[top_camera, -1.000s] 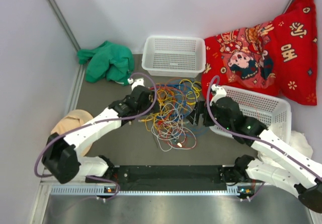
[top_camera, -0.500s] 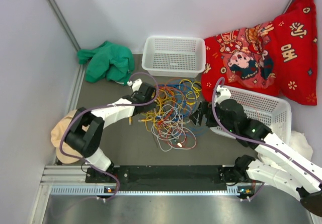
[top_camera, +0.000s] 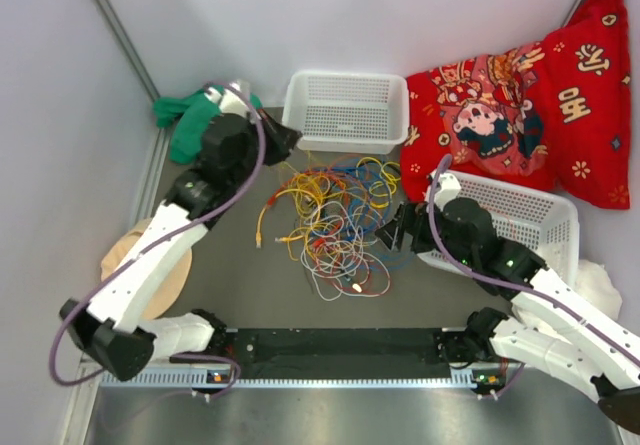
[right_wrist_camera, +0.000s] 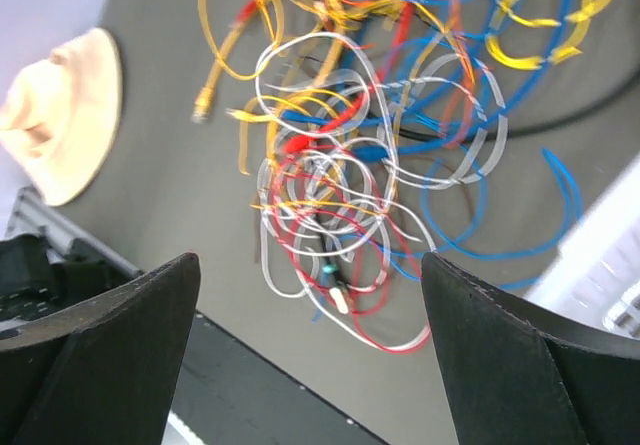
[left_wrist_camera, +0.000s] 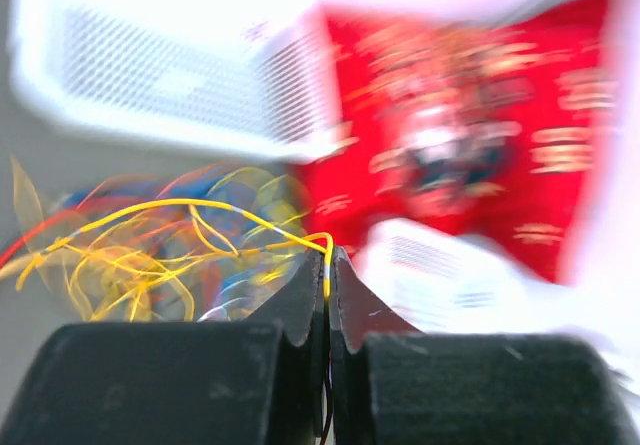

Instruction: Untangle the cables

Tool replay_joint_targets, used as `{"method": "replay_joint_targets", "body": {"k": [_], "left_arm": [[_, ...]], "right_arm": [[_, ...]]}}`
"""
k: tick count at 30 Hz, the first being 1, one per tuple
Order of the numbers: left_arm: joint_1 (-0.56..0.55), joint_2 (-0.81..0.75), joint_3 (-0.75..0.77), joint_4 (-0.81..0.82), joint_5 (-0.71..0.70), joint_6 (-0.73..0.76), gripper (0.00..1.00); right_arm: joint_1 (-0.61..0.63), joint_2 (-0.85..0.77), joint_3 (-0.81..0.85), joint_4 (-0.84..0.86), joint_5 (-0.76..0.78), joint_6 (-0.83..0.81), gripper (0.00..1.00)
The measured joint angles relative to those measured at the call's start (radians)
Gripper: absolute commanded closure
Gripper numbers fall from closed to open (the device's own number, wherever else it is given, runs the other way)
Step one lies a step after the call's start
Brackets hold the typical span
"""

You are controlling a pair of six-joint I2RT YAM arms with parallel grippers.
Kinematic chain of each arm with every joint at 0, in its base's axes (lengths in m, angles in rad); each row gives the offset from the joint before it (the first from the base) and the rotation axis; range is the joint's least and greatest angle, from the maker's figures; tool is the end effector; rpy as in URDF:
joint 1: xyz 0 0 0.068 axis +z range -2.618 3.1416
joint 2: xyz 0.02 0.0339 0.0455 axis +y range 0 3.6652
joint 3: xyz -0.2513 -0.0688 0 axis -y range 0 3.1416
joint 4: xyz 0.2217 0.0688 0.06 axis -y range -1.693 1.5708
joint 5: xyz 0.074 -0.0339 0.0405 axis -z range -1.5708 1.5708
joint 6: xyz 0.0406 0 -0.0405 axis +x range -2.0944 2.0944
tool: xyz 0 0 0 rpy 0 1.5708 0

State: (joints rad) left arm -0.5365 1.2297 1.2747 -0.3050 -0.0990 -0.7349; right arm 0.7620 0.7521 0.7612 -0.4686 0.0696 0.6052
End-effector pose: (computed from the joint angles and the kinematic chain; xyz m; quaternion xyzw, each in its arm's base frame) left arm 0.2300 -0.1321 0.3908 -0.1084 0.7850 -0.3299 0.5131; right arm 0.1179 0.1086 0.2964 -0.0482 0.8479 0.3100 0.4274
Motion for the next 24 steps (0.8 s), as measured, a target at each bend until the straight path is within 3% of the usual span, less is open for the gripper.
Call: {"method": "replay_joint_targets", "body": {"k": [6,11,18,24], "left_arm": [[0.000,-0.088,0.186,-0.037,0.173,0.024,1.00],[-0.001,-0.077,0.214,-0.116,0.290,0.028,1.00],[-0.006,-0.066,0.221,-0.182,0.348,0.026,1.00],[-0.008,-0.080,0.204,-0.188,0.360,0.022,1.00]], "right_arm": [[0.026,0.005,0.046,0.089,-0.064,-0.026,0.10],[0.066,0.063,0.149,0.212,-0.084,-0.084,0.11],[0.090,0.235,0.325,0.346,-0.097,-0.175,0.11],[0.106,0.380,0.412,0.429,-0.103,-0.211,0.29]]}}
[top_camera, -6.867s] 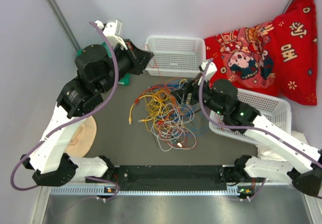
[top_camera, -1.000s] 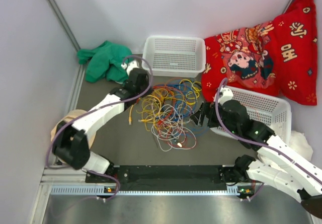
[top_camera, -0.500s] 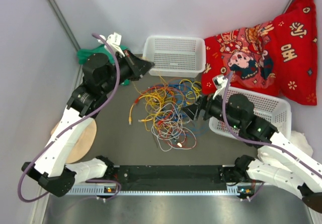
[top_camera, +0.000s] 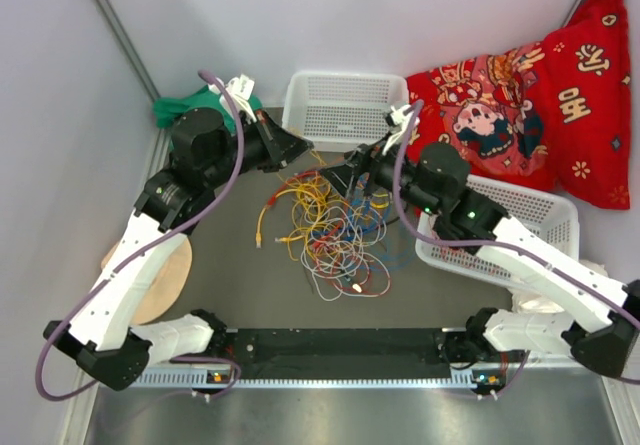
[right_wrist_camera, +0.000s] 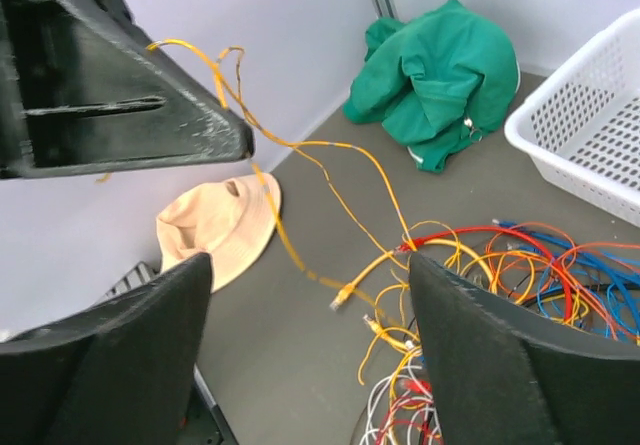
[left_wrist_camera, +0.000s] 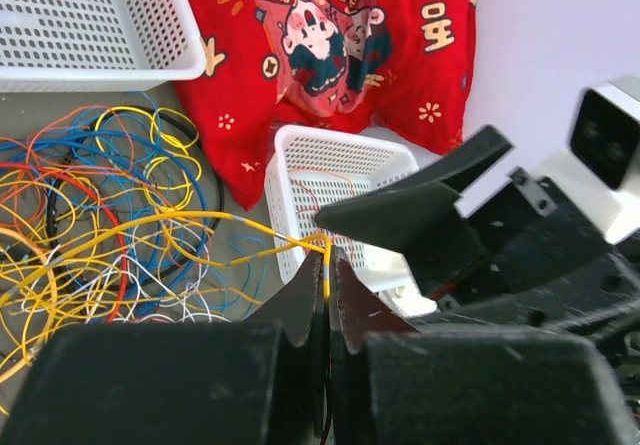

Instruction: Untangle the cables

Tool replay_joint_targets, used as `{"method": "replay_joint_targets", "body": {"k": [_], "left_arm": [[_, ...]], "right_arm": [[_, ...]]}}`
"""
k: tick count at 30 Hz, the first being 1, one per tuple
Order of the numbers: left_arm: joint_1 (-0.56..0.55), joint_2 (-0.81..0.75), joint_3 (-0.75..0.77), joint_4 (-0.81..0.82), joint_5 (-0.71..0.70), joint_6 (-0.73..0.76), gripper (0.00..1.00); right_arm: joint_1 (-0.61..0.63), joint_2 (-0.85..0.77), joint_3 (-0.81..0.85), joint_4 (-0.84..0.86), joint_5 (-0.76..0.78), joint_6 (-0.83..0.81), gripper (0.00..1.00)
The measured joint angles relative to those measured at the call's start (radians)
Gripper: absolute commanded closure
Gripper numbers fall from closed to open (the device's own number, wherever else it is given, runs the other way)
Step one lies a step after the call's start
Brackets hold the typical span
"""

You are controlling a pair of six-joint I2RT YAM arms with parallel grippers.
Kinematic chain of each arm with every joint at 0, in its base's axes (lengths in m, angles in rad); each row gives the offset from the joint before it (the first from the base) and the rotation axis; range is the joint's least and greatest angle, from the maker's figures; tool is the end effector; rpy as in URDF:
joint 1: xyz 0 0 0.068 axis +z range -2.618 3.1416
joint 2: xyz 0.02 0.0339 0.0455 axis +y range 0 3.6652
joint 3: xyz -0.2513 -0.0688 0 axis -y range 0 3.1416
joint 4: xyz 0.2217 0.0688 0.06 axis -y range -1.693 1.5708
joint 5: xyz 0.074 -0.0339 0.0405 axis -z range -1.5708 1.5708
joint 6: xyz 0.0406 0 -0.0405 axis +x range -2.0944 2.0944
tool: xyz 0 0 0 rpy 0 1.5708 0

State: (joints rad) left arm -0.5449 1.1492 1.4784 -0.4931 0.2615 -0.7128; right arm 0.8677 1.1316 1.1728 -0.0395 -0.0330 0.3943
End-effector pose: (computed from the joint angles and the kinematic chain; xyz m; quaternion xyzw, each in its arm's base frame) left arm 0.1821 -0.1226 0.4528 0.0206 0.7605 -0.4576 0.4602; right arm 0.1585 0.1891 0.4102 -0.1770 0.6840 0.4269 0.5645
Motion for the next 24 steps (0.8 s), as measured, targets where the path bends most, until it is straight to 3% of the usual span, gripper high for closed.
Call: {"method": "replay_joint_targets", "body": {"k": [5,8,9,12,13,15,16,17,24], "left_arm": [[0.000,-0.008,-0.011,-0.001,0.003,0.000,1.00],[0.000,-0.012,-0.018,-0.002,0.003,0.000,1.00],[0.000,-0.013,-0.021,-0.002,0.004,0.000,1.00],[0.000,-0.019,-0.032,-0.002,0.004,0.000,1.00],[0.000,-0.021,-0.036,-0.002,0.003,0.000,0.69],[0.000,-0.027,-0.043,-0.001,-0.011,0.001,0.40],[0.000,-0.031,-0.044,-0.008,-0.020,0.013,0.07],[0.000,-0.038,-0.047,-0.018,-0.043,0.014,0.01],[-0.004,-0.180,-0.117,-0.091,-0.318,0.027,0.01]], "right_arm": [[0.008,0.091,0.032,0.021,-0.014,-0.010,0.41],[0.018,0.131,0.056,0.030,-0.019,-0.014,0.55],[0.021,0.140,0.064,0.033,-0.020,-0.017,0.72],[0.023,0.166,0.093,0.039,-0.025,-0.022,1.00],[0.024,0.175,0.107,0.036,-0.026,-0.025,1.00],[0.028,0.184,0.134,0.014,-0.018,-0.032,1.00],[0.029,0.184,0.146,0.001,-0.010,-0.034,1.00],[0.030,0.184,0.171,-0.030,0.005,-0.039,1.00],[0.032,0.183,0.494,-0.277,0.145,-0.104,1.00]]}}
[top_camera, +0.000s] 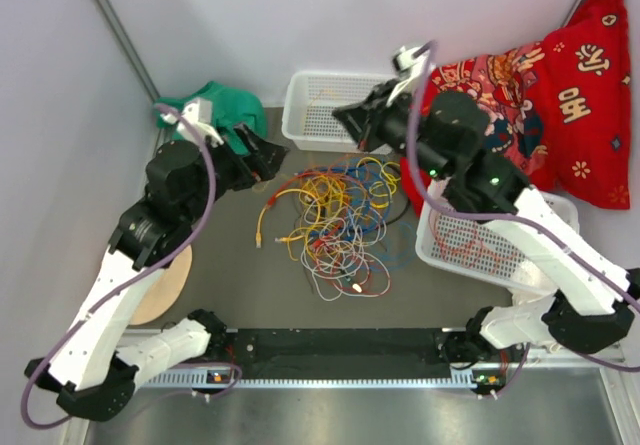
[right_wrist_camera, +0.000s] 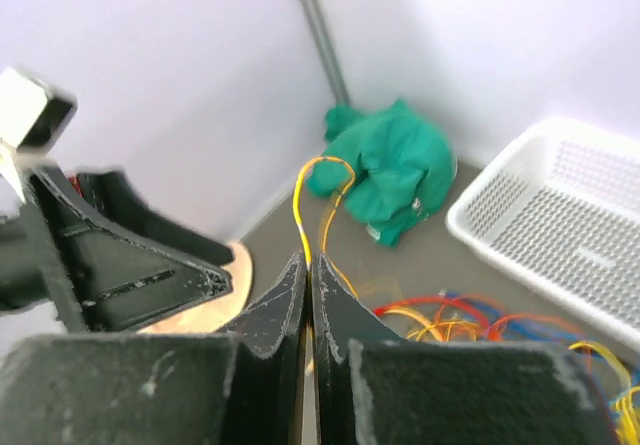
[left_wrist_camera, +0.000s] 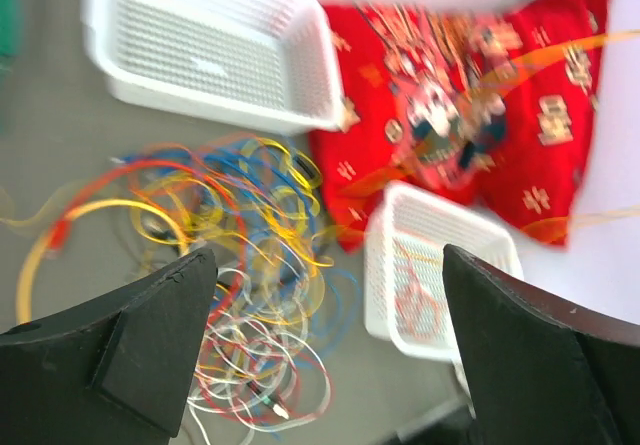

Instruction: Untangle the cables

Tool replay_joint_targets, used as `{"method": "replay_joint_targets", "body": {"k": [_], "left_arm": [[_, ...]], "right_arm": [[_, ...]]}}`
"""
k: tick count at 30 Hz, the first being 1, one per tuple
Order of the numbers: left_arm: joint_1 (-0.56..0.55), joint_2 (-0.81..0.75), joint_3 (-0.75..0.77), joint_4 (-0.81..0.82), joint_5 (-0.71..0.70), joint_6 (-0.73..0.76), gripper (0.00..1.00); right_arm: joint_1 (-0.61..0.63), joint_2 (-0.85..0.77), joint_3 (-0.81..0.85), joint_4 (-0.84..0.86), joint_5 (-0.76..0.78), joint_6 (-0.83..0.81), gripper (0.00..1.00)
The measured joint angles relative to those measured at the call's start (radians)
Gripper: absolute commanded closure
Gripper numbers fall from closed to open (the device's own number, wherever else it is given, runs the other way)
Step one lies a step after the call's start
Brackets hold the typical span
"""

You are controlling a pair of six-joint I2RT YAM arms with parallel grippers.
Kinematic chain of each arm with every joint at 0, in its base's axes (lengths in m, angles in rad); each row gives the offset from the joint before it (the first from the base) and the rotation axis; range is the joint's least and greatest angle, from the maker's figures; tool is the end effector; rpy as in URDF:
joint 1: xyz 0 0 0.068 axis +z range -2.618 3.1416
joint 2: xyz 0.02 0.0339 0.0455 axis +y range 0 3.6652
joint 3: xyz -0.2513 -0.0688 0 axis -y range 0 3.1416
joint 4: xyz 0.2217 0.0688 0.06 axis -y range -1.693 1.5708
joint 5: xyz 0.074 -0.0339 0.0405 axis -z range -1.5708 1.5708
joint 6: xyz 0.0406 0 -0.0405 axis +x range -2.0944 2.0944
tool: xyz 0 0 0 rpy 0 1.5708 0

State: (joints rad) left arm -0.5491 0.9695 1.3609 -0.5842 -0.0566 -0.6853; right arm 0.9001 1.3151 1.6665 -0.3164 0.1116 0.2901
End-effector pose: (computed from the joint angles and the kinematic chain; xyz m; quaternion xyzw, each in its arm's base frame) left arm 0.1482 -0.0880 0.4388 -0.0705 0.7686 -0.3500 0.5309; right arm 0.1640 0.1995 0.4933 -0.1700 0.6736 0.3706 0.6165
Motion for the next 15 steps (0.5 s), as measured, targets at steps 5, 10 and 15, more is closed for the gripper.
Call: {"method": "replay_joint_targets", "body": {"k": [5,10,15], "left_arm": [[0.000,-0.108,-0.080,0.029,-0.146,0.004,0.01],[0.000,-0.196,-0.250,0.216,-0.151,0.013,0.01],[0.000,-0.248,-0.479,0.525,-0.035,0.027,0.01]], "right_arm": [[0.000,0.000,0.273,-0.150,0.069,-0.046,1.00],[0.000,0.000,0.453,-0.249,0.114,-0.069,1.00],[0.000,-0.004,0.483,-0.308,0.126,-0.058,1.00]]}}
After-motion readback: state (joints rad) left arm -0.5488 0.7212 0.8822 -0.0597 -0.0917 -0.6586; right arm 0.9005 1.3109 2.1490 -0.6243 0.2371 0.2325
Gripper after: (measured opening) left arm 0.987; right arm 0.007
